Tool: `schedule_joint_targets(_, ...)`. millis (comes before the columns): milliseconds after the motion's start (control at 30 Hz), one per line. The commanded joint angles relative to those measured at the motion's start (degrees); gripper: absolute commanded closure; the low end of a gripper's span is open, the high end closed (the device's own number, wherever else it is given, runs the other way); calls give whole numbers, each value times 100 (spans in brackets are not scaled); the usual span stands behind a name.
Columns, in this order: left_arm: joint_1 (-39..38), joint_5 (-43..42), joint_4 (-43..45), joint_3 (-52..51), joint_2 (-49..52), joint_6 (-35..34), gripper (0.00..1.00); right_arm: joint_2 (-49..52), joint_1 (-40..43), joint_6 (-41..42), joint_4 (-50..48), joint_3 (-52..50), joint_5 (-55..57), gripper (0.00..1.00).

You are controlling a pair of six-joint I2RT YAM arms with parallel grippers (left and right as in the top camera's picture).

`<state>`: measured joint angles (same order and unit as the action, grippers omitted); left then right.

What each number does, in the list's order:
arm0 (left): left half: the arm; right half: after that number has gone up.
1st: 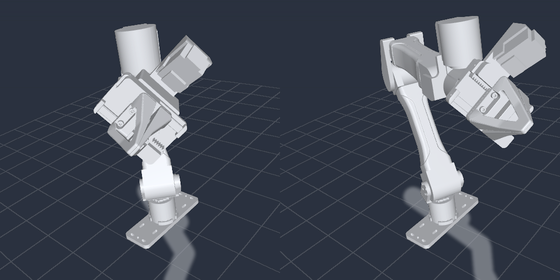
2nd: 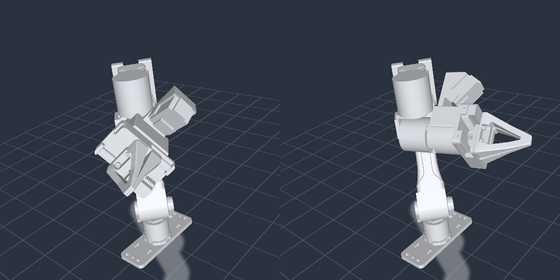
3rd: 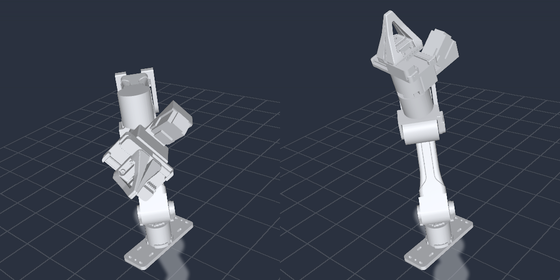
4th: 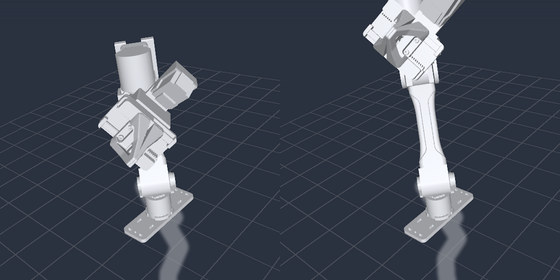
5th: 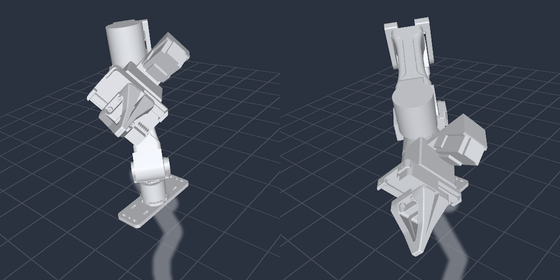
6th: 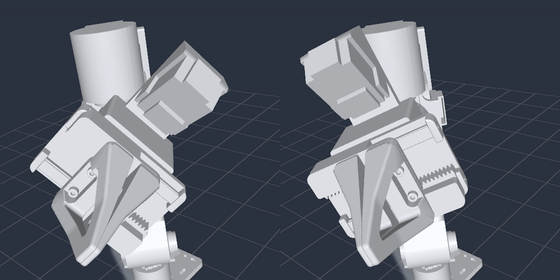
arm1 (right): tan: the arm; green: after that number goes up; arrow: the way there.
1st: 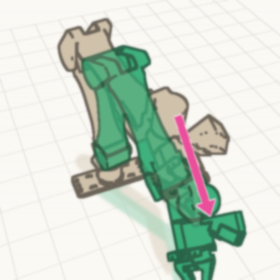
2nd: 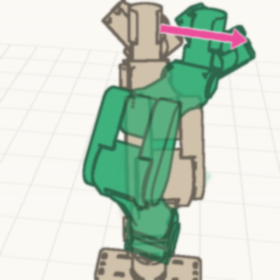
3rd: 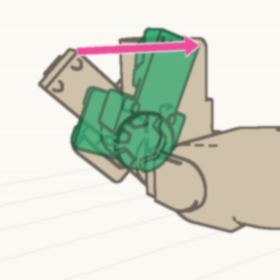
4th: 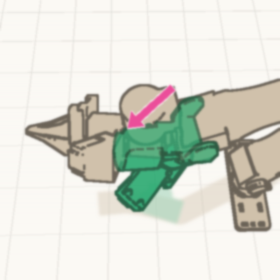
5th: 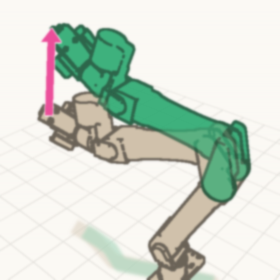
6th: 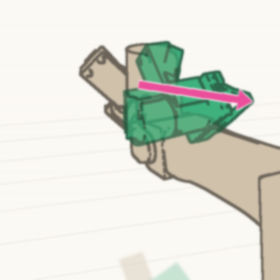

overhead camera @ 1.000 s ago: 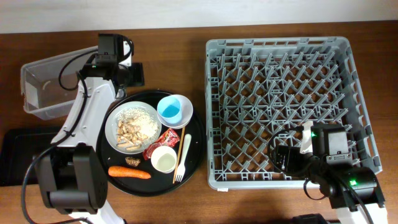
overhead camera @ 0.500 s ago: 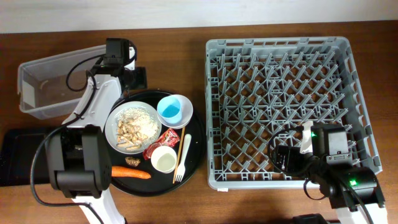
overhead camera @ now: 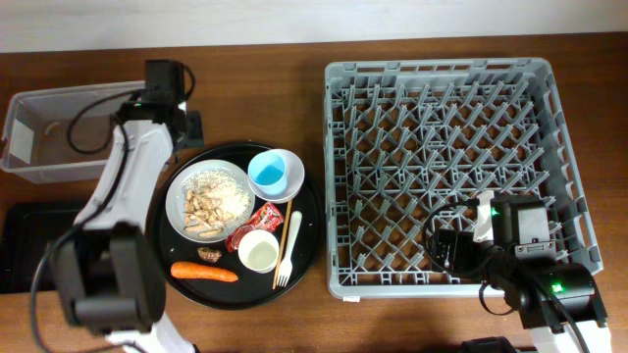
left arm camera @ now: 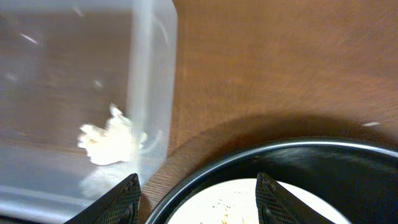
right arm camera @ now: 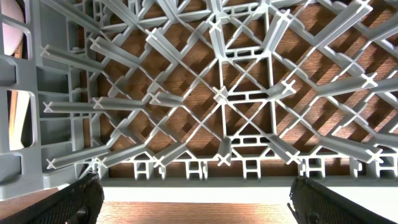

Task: Sort waste into correct bins and load items into the dishwasher rack
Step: 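Withdraw the left gripper from the bin back toward the tray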

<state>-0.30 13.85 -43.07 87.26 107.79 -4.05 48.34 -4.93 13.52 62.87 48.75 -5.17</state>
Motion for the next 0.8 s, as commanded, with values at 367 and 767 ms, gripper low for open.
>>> schedule_joint_targets(367, 1003, 28, 286, 52, -15, 24, 41, 4, -31, 33, 42, 118, 92, 1)
schedule_joint_targets(767, 1097, -306, -177, 52, 319, 26, 40, 4, -31, 33, 42, 118, 92, 1)
